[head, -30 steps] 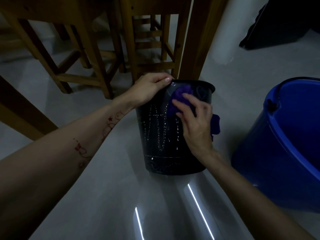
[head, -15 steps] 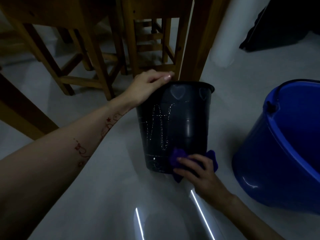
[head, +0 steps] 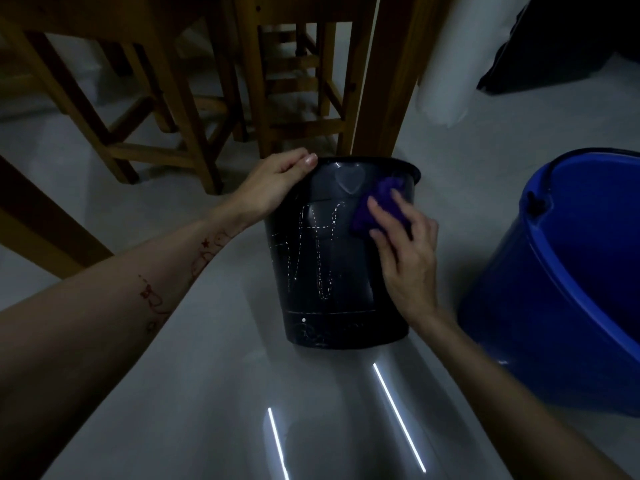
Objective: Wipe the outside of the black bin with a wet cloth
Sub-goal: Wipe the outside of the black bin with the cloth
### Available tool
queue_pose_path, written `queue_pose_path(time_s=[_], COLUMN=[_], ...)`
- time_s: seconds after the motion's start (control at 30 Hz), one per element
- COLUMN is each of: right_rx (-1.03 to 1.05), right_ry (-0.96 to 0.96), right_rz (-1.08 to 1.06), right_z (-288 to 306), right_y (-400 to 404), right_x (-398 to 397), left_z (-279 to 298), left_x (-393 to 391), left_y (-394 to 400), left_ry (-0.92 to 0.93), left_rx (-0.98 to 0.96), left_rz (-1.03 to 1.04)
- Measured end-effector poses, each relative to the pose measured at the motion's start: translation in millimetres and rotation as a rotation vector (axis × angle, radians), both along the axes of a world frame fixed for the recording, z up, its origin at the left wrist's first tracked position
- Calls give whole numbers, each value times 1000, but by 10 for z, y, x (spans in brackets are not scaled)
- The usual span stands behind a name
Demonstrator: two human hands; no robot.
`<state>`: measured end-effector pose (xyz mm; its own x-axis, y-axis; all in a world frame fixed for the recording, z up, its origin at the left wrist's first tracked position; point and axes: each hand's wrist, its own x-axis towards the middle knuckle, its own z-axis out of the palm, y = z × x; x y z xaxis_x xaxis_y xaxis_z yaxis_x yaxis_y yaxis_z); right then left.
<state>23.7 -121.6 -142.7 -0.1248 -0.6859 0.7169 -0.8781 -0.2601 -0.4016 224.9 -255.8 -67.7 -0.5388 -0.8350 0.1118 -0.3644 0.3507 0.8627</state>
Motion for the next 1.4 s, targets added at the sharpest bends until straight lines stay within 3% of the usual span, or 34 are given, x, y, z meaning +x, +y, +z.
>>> queue_pose_path(time_s=[0.23, 0.33, 0.4, 0.53, 0.6, 0.8, 0.97, 1.1, 1.2, 1.3, 1.4], right_rx=[54, 61, 41, 35, 33, -91, -110, -62, 9, 17, -39], right_ry=[230, 283, 175, -217, -244, 105, 401, 545, 636, 501, 164], right_rz=[189, 263, 201, -110, -146, 13, 151, 311, 379, 262, 9], right_z=[-520, -445, -297, -11, 75, 138, -176, -609, -742, -559, -203], right_y=[694, 819, 719, 145, -73, -166, 222, 646, 882, 938, 703], right_x=[-20, -110, -146, -169, -113, 174, 282, 249, 163, 73, -47], left_z=[-44, -17, 0, 30, 36, 83, 139, 219, 239, 132, 31], left_x=[32, 40, 32, -8, -38, -83, -174, -236, -173, -15, 18], left_y=[-5, 5, -6, 0, -7, -32, -5, 43, 39, -55, 1], left_ry=[59, 39, 48, 45, 34, 36, -32, -94, -101, -130, 18], left_rx=[0, 21, 26, 35, 35, 38, -12, -8, -156, -161, 15], left_rz=[32, -1, -5, -45, -43, -44, -20, -44, -14, 78, 42])
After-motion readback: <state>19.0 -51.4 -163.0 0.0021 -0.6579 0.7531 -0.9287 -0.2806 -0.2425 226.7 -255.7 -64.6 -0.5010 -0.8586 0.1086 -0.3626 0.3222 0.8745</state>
